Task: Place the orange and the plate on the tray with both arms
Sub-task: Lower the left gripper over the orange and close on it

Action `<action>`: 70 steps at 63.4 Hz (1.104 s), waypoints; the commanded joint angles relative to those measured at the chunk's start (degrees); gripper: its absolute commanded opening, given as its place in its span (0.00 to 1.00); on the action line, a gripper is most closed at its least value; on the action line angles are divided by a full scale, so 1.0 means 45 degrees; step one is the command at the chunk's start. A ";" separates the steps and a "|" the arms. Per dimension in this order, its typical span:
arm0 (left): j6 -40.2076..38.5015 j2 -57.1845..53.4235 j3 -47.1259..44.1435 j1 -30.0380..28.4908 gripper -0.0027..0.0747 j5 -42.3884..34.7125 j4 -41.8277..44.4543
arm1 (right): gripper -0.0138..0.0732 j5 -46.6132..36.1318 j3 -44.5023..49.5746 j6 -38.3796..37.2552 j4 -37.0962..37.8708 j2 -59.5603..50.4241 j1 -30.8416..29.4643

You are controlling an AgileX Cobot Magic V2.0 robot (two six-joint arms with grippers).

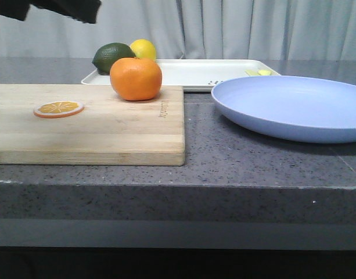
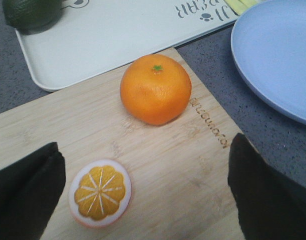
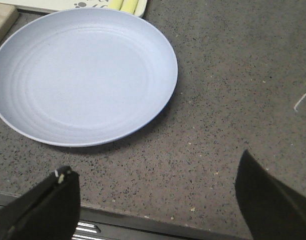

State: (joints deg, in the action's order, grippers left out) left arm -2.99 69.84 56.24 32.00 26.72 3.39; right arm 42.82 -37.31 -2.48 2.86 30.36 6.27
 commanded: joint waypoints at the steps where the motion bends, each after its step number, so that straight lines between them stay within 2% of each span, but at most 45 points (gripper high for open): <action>1: 0.0013 0.0969 0.1322 0.0139 0.89 -0.0819 0.0063 | 0.89 -0.0770 -0.0414 0.0170 0.0083 0.0123 -0.0010; 29: 0.0013 0.4964 0.4680 0.0139 0.89 -0.0814 -0.0140 | 0.89 -0.0786 -0.0414 0.0170 0.0094 0.0123 -0.0010; 57: 0.0013 0.6354 0.4913 0.0139 0.88 -0.0842 -0.0140 | 0.89 -0.0786 -0.0414 0.0170 0.0094 0.0123 -0.0010; 63: 0.0013 0.6354 0.4913 0.0139 0.82 -0.0842 -0.0140 | 0.89 -0.0774 -0.0414 0.0170 0.0094 0.0123 -0.0010; 70: 0.0013 0.6354 0.4913 0.0139 0.70 -0.0842 -0.0140 | 0.89 -0.0737 -0.0414 0.0170 0.0094 0.0123 -0.0010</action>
State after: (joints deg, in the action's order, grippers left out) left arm -2.99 101.15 76.48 32.34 26.37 3.16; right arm 42.82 -37.31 -2.21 2.86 30.36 6.27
